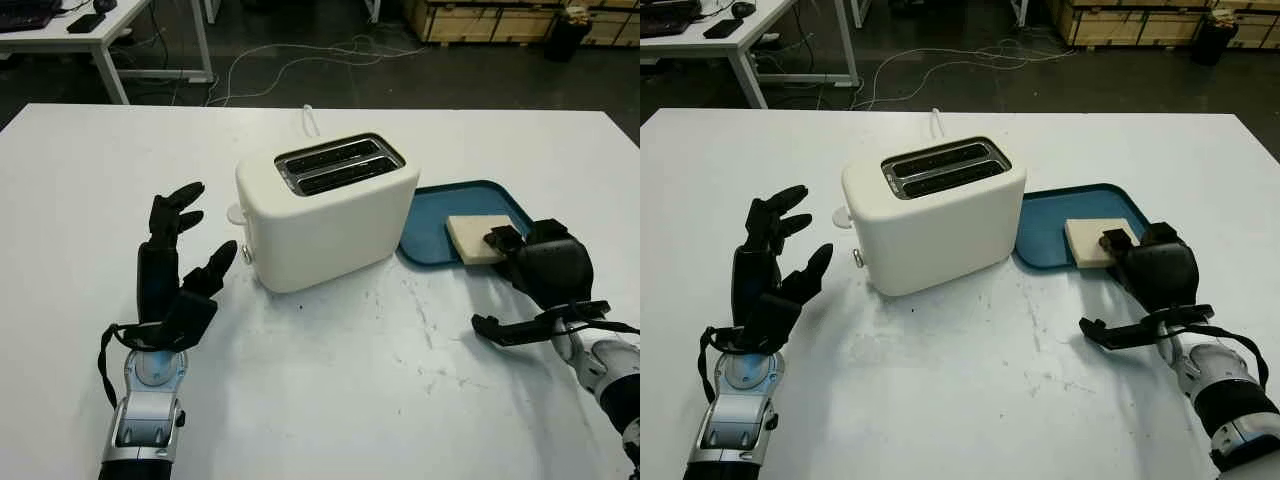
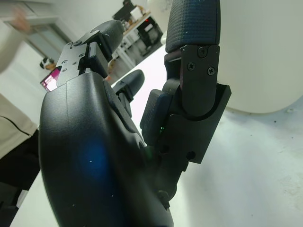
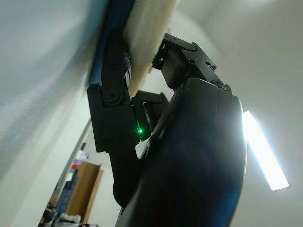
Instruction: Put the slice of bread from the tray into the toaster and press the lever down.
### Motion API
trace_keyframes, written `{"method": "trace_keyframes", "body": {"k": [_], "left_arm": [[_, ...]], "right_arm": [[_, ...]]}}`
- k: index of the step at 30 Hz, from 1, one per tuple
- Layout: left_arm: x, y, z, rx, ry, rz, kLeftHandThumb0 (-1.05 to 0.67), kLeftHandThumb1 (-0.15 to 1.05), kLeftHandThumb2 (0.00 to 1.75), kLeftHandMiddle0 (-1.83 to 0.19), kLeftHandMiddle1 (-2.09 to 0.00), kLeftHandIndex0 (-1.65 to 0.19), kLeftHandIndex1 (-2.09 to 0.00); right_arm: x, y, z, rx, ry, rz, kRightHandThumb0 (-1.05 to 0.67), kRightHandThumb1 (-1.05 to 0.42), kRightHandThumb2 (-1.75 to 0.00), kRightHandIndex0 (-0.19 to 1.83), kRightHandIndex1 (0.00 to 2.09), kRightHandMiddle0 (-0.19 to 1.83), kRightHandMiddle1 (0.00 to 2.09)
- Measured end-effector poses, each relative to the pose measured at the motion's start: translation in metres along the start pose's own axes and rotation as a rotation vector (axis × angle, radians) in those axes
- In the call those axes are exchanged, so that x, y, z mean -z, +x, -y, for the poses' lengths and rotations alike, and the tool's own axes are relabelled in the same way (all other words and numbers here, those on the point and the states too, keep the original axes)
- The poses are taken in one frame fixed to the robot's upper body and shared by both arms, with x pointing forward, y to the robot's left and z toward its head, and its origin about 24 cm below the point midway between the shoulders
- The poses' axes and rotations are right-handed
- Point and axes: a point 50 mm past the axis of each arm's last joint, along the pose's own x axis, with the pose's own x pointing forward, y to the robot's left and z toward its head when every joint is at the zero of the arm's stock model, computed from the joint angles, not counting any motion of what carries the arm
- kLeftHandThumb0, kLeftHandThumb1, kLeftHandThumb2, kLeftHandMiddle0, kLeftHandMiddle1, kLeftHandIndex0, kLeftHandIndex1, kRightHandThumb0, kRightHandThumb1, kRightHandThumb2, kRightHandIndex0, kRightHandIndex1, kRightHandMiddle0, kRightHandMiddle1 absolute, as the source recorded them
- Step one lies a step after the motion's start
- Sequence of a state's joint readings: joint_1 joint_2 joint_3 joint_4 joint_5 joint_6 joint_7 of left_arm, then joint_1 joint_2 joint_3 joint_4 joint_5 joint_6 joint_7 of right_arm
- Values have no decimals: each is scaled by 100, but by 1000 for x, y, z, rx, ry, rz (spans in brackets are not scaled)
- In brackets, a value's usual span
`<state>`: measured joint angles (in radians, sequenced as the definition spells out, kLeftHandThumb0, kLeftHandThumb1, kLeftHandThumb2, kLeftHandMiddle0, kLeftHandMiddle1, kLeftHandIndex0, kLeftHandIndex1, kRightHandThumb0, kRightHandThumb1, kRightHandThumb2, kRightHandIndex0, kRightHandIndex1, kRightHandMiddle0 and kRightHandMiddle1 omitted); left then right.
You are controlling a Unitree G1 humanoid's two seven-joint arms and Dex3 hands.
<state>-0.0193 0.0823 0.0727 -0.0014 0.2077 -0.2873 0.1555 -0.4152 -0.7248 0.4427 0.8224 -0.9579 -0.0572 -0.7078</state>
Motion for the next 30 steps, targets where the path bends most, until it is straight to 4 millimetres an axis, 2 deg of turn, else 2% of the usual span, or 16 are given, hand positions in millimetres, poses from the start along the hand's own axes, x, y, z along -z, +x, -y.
{"method": "trace_keyframes", "body": {"k": [7,18,24,27,30], "left_arm": [[0,0,0,0,1,1,-105,92,39,0,-104,0,-81],[0,0,1,-3,-2,-1,-105,92,38,0,-108,0,-84],[-1,2,2,-1,-3,7,-105,92,38,0,-106,0,-83],[-1,2,3,-3,-5,5,-105,92,38,0,-106,0,-82],[-1,2,3,-9,-10,1,-105,92,38,0,-105,0,-81]], "right_arm": [[-1,4,2,-25,-27,32,-50,-92,-65,102,175,59,175],[0,2,9,32,-34,76,-46,-92,-61,92,175,53,175],[4,11,32,58,102,120,-56,-92,-61,88,175,53,175],[7,16,44,86,188,133,-58,-92,-67,88,175,51,175],[9,18,51,92,234,157,-55,-92,-64,88,175,50,175]]}}
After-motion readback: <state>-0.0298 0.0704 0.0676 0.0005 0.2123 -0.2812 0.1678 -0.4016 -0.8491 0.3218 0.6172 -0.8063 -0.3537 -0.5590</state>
